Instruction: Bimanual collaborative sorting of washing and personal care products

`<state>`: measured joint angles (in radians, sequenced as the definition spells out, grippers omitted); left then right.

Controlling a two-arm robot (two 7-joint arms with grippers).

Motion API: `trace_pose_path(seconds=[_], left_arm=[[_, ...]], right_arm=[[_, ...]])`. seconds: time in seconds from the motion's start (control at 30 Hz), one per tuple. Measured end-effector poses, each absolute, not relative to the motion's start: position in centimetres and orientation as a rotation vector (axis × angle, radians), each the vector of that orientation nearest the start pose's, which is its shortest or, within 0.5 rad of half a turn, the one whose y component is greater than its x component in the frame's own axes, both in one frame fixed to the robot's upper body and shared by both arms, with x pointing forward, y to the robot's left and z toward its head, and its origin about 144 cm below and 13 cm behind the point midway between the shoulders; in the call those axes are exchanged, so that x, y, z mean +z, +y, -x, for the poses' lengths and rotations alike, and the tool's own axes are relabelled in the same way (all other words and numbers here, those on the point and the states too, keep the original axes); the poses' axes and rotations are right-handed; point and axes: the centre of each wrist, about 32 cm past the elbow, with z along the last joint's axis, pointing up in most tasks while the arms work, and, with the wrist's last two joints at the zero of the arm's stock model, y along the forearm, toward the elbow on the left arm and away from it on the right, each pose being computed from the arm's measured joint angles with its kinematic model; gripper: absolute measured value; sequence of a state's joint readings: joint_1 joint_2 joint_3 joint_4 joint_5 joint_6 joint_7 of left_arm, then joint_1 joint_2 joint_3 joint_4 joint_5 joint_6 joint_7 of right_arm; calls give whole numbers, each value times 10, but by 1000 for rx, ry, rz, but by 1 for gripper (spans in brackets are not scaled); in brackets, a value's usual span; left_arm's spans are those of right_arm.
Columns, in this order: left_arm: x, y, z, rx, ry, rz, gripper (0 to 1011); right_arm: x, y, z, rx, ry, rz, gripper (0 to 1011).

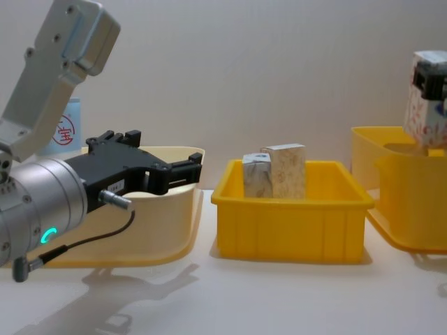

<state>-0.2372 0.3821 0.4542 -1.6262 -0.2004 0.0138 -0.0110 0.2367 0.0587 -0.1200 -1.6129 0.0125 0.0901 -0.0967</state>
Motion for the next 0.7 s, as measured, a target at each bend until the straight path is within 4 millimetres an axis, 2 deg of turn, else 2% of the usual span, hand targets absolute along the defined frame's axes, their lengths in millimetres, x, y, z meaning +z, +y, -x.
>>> trace_pose_path(seconds=[0.23,0.27,0.37,0.5,0.6,0.7], left_arm=[[1204,198,-492,1124,-268,-61,1002],[1204,198,-492,1124,-268,-61,1002],[1204,198,-492,1124,-268,-61,1002],[1204,198,-492,1124,-268,-61,1002],[1204,198,-492,1124,-268,-61,1002],[1204,198,-492,1124,-268,-61,1002]], right_arm=[[1234,-204,-517,-1555,-172,-66,463],[1233,-204,-518,-1556,-170,-61,513],[1233,-204,-518,-1558,-166,-53,566],[1232,-204,-518,-1560,-161,-43,729],[1231,-204,-519,-1562,-158,-36,786],[1230,-204,-519,-1564,-156,-31,891]])
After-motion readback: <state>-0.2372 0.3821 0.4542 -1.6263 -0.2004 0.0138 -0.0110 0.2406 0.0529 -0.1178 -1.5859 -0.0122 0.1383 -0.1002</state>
